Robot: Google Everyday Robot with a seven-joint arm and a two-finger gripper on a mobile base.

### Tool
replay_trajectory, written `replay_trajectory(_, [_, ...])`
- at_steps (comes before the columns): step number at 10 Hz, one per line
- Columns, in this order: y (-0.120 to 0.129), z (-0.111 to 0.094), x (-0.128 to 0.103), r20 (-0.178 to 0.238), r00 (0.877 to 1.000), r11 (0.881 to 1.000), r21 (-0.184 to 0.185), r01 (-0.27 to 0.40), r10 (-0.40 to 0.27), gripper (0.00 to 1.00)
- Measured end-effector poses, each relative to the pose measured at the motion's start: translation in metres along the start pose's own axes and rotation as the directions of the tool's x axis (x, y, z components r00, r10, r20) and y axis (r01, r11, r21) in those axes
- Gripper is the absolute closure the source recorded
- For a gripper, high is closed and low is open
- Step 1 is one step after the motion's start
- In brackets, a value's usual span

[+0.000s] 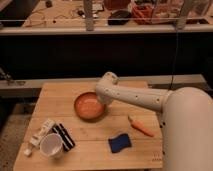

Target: Drag the ceramic bowl in a circle

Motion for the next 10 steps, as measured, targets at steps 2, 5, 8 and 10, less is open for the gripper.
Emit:
replay_trajectory(2, [0.031, -0.005, 0.021, 0.001, 0.999, 0.998, -0.025, -0.053, 0.053, 1.00])
replay_trajectory(5, [0.055, -0.018, 0.010, -0.005, 0.993, 0.992, -0.055, -0.114, 0.114, 1.00])
replay_trajectory(8, [0.081, -0.035, -0.053, 0.010, 0.988, 0.984, -0.085, -0.156, 0.157, 1.00])
replay_trajectory(10, [0.099, -0.046, -0.102, 0.020, 0.983, 0.979, -0.095, -0.180, 0.183, 1.00])
